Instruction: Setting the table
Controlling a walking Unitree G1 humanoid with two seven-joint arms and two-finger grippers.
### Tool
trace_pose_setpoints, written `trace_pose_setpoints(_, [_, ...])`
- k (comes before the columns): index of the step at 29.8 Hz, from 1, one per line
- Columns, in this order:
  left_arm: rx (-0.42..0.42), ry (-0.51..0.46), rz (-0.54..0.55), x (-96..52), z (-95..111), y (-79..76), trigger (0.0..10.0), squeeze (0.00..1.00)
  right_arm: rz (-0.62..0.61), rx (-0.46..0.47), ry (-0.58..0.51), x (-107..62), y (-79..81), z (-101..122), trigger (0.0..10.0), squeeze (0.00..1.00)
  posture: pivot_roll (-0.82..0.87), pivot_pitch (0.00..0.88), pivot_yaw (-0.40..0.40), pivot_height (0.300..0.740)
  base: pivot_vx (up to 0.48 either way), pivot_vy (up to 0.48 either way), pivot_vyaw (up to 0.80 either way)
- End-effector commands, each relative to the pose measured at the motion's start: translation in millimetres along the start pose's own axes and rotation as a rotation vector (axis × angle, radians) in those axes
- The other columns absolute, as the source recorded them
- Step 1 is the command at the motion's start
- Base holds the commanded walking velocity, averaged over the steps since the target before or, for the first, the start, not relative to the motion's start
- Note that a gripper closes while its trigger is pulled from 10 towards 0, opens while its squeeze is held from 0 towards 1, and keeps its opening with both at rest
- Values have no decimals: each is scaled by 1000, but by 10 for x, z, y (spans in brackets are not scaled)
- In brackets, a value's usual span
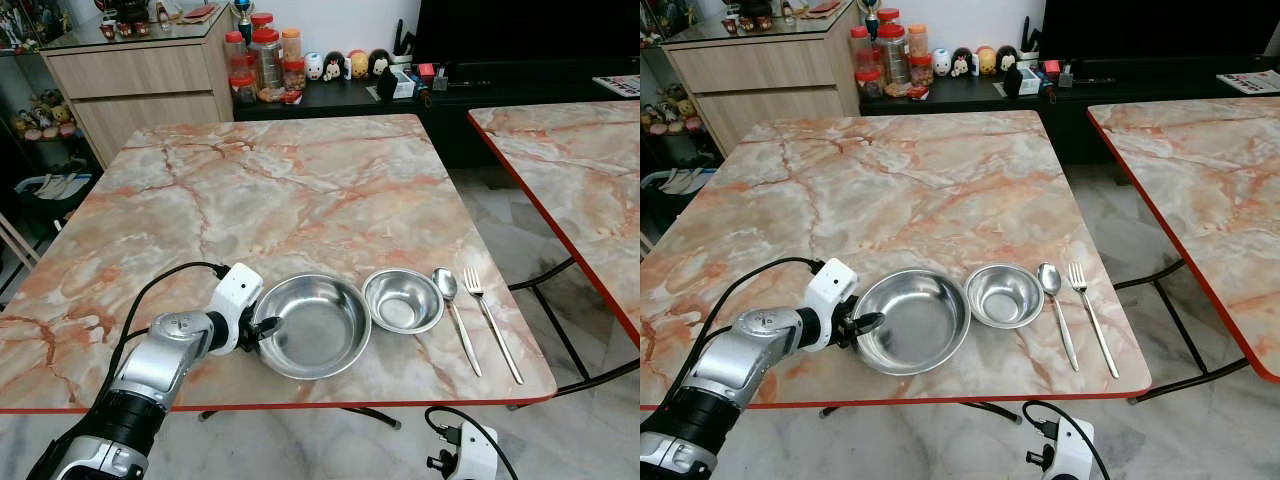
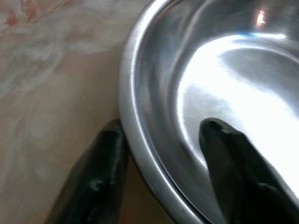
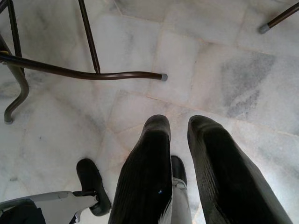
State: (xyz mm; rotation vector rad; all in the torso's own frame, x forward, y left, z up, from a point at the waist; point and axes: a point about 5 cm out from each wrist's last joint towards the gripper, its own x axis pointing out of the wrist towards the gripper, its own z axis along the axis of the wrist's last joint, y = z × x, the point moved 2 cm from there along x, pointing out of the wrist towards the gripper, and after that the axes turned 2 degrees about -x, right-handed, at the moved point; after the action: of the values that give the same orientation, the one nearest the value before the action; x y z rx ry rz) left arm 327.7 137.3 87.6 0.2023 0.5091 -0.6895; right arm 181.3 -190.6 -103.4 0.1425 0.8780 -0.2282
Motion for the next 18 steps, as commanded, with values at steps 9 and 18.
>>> trace_pose_setpoints(9, [3,11,14,-32,6,39,0,0,-2,5,3,5,10,11,10000,0,-19,0,47,740,0,0,0])
trace_pose_setpoints(18, [1,0,31,-43,19,75,0,0,0,1,5,8,11,17,10000,0,-18,0,47,740,0,0,0])
